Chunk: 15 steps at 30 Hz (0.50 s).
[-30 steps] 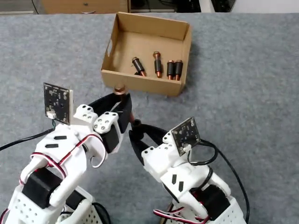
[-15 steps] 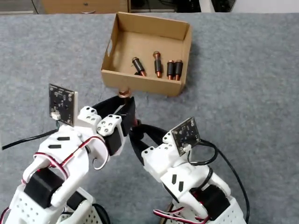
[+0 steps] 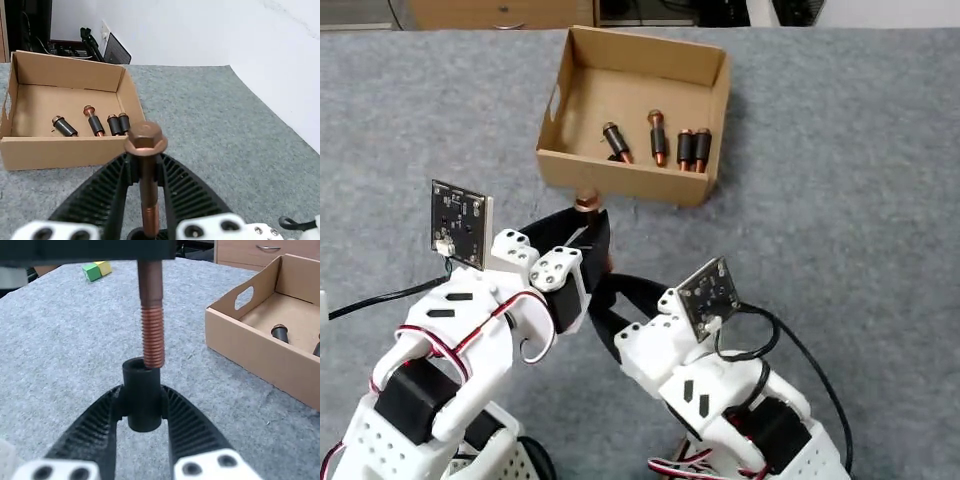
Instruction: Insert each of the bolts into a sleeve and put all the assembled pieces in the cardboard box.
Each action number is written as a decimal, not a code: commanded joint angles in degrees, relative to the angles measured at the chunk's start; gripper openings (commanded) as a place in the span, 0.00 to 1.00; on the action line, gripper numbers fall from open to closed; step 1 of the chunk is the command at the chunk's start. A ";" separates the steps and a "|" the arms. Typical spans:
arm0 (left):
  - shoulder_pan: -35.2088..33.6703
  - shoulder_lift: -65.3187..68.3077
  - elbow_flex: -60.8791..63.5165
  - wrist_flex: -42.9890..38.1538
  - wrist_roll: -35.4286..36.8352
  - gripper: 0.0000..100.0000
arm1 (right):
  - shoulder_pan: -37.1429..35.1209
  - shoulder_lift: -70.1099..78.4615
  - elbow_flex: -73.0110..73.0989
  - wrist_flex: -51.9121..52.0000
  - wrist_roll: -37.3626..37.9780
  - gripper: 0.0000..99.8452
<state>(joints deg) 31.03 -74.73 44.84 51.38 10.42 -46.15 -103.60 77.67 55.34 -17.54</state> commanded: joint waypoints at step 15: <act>-3.25 -0.57 -2.64 6.24 0.62 0.02 | -0.48 -5.49 -0.75 -1.76 -0.18 0.00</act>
<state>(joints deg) 28.13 -75.25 44.40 56.48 10.51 -46.42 -103.60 77.76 55.34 -17.54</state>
